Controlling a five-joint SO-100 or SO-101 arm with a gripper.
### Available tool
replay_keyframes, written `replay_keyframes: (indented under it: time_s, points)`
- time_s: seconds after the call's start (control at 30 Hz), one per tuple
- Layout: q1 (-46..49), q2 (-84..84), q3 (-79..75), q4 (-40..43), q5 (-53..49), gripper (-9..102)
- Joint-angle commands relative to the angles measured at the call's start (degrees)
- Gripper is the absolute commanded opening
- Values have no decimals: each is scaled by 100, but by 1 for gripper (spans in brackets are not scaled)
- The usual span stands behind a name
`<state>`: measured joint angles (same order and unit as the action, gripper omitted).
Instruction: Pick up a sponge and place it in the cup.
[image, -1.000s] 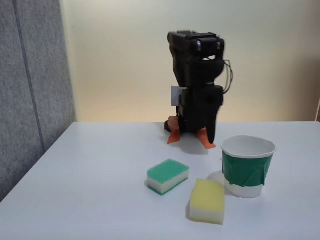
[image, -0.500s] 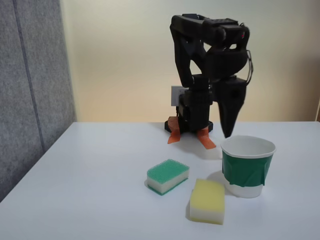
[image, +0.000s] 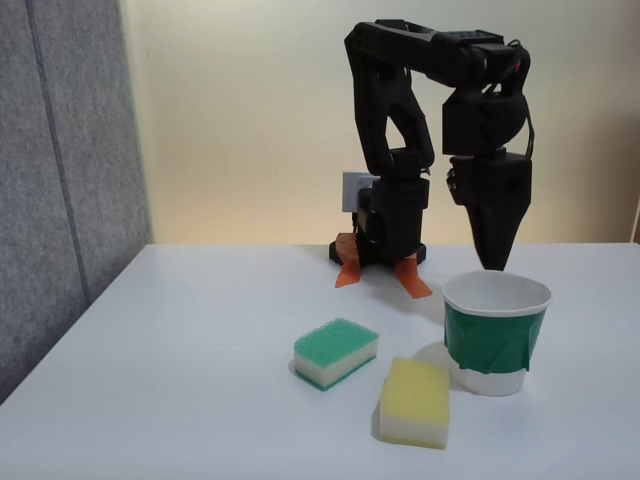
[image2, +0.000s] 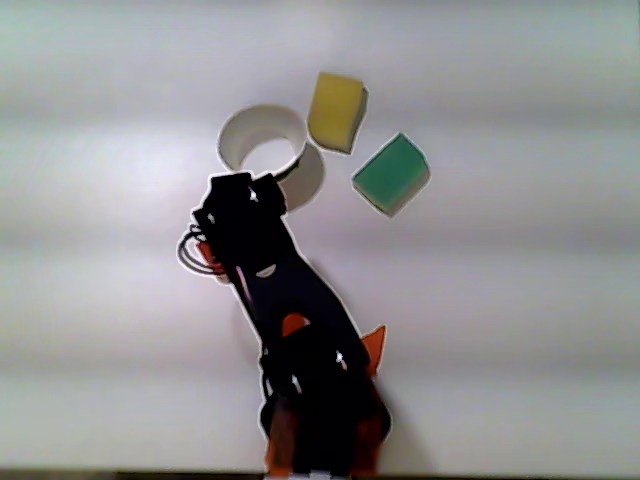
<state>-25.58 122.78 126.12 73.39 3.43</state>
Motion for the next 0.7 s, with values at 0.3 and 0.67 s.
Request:
replay_keyframes:
  time_s: [0.3,0.67]
  points:
    - [-97,-123,0,-220,-352,18]
    - [-167,-413,-378,-211,-237,40]
